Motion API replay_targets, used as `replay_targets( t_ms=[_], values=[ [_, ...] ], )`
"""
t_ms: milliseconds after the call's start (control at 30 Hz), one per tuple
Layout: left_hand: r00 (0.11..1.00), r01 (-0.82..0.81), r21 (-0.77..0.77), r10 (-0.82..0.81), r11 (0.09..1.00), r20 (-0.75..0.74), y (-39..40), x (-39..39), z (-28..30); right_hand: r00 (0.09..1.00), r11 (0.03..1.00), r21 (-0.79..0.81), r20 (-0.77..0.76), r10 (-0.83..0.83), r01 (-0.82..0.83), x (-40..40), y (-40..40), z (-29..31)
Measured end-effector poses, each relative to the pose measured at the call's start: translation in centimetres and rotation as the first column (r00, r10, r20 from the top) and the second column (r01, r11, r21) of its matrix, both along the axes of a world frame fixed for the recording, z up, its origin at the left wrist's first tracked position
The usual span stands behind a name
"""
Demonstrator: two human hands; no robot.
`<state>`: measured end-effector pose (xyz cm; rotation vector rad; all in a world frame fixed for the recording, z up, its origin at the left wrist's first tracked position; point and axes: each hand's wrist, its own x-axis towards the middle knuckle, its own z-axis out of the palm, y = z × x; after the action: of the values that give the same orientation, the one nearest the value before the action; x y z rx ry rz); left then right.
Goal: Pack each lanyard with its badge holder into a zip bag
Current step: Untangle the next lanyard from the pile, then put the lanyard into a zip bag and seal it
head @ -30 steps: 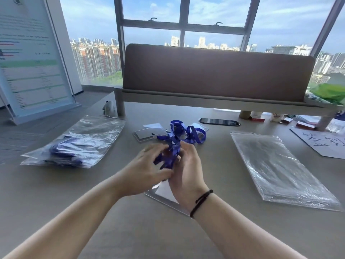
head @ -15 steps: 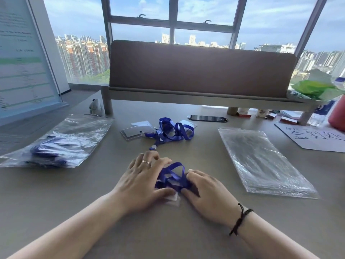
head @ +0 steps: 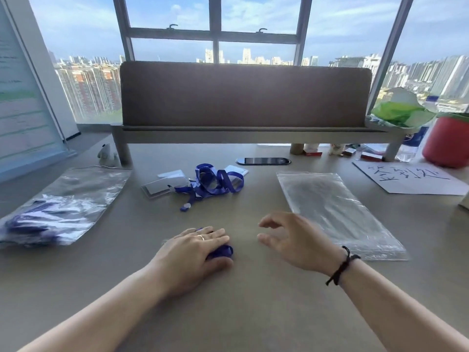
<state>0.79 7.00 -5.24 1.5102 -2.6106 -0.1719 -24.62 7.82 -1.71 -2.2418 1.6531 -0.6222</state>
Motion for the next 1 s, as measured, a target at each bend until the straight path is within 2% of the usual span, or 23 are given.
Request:
replay_targets(
  t_ms=[100, 200, 267, 367, 500, 600, 700, 833, 1000],
  values=[
    [0.997, -0.055, -0.005, 0.055, 0.998, 0.055, 0.2, -2.3, 0.3, 0.972, 0.976, -0.015, -0.088, -0.219, 0.218, -2.9, -2.7, 0.3],
    [0.985, -0.093, -0.134, 0.111, 0.987, 0.129, 0.4, -4.7, 1.5, 0.935, 0.946, -0.017, -0.151, -0.322, 0.323, -4.5, -5.0, 0.0],
    [0.984, -0.12, -0.216, 0.145, 0.969, 0.103, -0.2, -6.4, 3.0, 0.921, 0.935, -0.021, -0.166, -0.354, 0.355, -5.1, -6.1, -0.8],
    [0.991, -0.119, -0.235, 0.129, 0.965, 0.03, -2.2, -9.3, 4.9, 0.912, 0.923, -0.041, -0.148, -0.383, 0.381, -5.4, -6.7, -2.0],
    [0.994, -0.1, -0.139, 0.092, 0.985, -0.066, -5.7, -13.3, 5.3, 0.901, 0.908, -0.133, -0.135, -0.413, 0.397, -6.4, -6.6, -2.9],
    [0.98, -0.121, 0.04, 0.126, 0.992, -0.155, -9.1, -15.6, 4.1, 0.901, 0.899, -0.175, -0.106, -0.421, 0.4, -7.2, -6.9, -3.1],
    [0.934, -0.165, 0.18, 0.212, 0.97, -0.288, -12.0, -17.6, 2.9, 0.902, 0.894, -0.178, -0.068, -0.427, 0.41, -7.8, -7.2, -3.2],
    [0.848, -0.214, 0.257, 0.31, 0.942, -0.43, -14.1, -19.6, 2.1, 0.898, 0.886, -0.2, -0.056, -0.437, 0.419, -8.0, -7.5, -3.4],
    [0.768, -0.22, 0.335, 0.375, 0.916, -0.52, -15.5, -20.5, 1.8, 0.882, 0.87, -0.153, 0.011, -0.472, 0.468, -8.2, -8.2, -3.4]
  ],
)
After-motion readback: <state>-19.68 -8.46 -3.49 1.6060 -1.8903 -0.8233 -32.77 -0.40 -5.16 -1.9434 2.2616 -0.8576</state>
